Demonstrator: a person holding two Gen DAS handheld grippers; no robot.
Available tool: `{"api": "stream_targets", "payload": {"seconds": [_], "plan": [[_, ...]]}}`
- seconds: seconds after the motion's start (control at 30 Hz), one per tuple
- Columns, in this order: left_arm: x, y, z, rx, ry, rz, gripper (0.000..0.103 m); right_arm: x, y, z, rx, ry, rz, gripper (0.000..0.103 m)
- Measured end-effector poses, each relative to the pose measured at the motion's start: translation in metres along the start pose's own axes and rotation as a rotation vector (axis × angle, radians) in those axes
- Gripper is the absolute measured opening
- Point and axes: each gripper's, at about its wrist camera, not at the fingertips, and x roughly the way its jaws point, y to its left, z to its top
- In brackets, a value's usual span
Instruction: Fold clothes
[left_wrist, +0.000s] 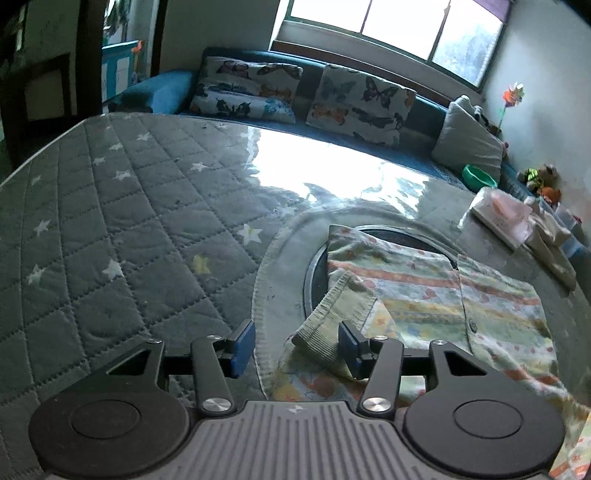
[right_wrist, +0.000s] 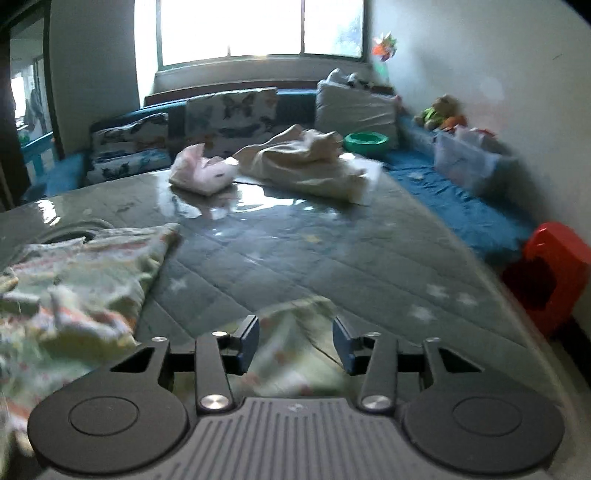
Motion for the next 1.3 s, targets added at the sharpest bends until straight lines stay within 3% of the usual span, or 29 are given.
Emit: {"api": "stream_targets", "payload": {"seconds": [0.2,0.23,0.27,0.37,0.47,0.6,0.63,0.67,0.7,0.73,0.83,0.93,1.0,1.07,1.17,1.3], "plan": [[-0.011,0.014,0.005,-0.037,-0.021,0.009,0.058,0.052,0.008,0.002,-0.013,0.117,-0.024,0.051],[-0.011,0.015,0.006,-0.040,-0.020,0.007,0.059,0.052,0.008,0.002,-0.021,0.113,-0.022,0.046],[-0.011,0.015,0.006,-0.042,-0.019,0.005,0.059,0.052,0.008,0.001,-0.030,0.110,-0.020,0.028],[-0.008,0.014,0.008,-0.048,-0.008,-0.007,0.061,0.044,0.011,0.003,-0.057,0.103,-0.002,0.007],[0.002,0.006,0.008,-0.038,0.010,-0.025,0.065,0.025,0.014,0.003,-0.104,0.036,-0.017,0.005],[0.017,0.001,0.008,-0.042,0.031,-0.013,0.067,-0.028,0.005,-0.004,-0.081,-0.125,-0.045,0.004],[0.019,0.000,0.007,-0.039,0.032,-0.018,0.065,-0.036,-0.001,-0.011,-0.066,-0.129,-0.061,0.004],[0.022,-0.001,0.007,-0.035,0.033,-0.022,0.065,-0.044,-0.007,-0.018,-0.051,-0.132,-0.077,0.005],[0.023,-0.002,0.006,-0.027,0.033,-0.034,0.058,-0.053,-0.013,-0.025,-0.036,-0.136,-0.092,0.006],[0.024,-0.004,0.005,-0.018,0.034,-0.046,0.042,-0.060,-0.019,-0.032,-0.022,-0.135,-0.110,0.010],[0.025,-0.007,0.004,-0.001,0.027,-0.058,0.021,-0.060,-0.037,-0.060,-0.011,-0.035,-0.189,0.011],[0.018,-0.007,0.005,-0.003,0.008,-0.071,0.015,-0.062,-0.049,-0.074,0.034,0.011,-0.212,0.016],[0.009,-0.007,0.005,0.007,-0.018,-0.062,0.014,-0.066,-0.048,-0.074,0.022,-0.010,-0.226,0.026],[-0.002,-0.006,0.007,0.012,-0.047,-0.053,0.013,-0.068,-0.043,-0.070,0.014,-0.039,-0.222,0.044],[-0.022,0.000,0.010,0.010,-0.097,-0.037,0.013,-0.066,-0.028,-0.059,-0.023,-0.079,-0.182,0.054],[-0.055,0.017,0.013,0.018,-0.164,-0.014,0.013,-0.054,-0.001,-0.050,-0.091,-0.084,-0.093,0.058]]}}
